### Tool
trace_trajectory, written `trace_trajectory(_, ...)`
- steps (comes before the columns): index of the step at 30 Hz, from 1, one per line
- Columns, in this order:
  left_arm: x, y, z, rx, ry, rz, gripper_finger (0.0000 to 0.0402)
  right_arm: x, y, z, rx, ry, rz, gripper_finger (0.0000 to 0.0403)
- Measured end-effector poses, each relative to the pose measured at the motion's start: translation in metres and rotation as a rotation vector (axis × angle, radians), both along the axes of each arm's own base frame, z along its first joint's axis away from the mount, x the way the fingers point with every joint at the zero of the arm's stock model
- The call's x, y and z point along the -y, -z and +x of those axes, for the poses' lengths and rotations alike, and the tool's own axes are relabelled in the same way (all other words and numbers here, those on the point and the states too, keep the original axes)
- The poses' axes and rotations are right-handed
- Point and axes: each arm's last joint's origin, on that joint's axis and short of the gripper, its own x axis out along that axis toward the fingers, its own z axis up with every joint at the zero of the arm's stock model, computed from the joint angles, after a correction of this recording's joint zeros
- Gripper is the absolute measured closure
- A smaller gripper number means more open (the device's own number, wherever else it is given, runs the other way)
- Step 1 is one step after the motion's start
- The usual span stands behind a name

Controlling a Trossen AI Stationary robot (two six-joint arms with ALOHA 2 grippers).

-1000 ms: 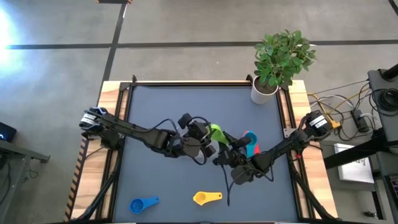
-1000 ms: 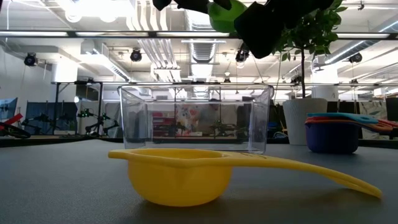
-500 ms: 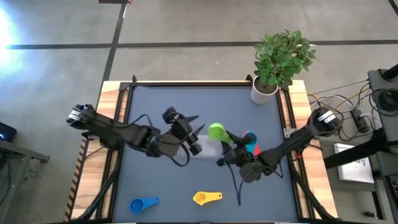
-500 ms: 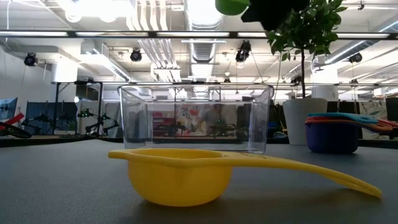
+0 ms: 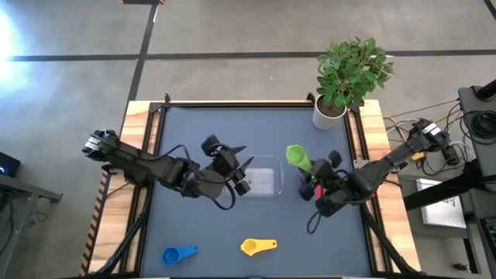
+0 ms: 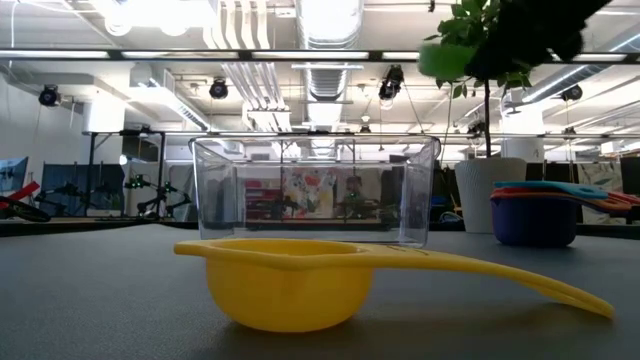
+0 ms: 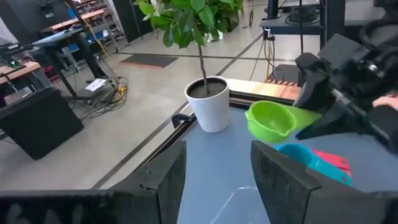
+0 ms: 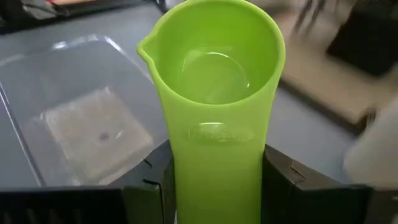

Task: Nest measuring cups in basket
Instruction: Stack the green measuring cup on top of the light blue measuring cup

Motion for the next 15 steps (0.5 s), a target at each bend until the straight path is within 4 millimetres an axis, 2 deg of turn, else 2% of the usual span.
trace_trajectory(6, -0.002, 0.013, -0.002, -0.027, -0.052, 0.017, 0.0239, -0.002, 0.008, -0.01, -0.113, 0.029, 0.239, 0.0265)
trace_trajectory(15, -0.001, 0.023, -0.008, -0.068, -0.08, -0.018, 0.0239, -0.004, 0.026, -0.021, -0.331, 0.198, 0.404, 0.0266)
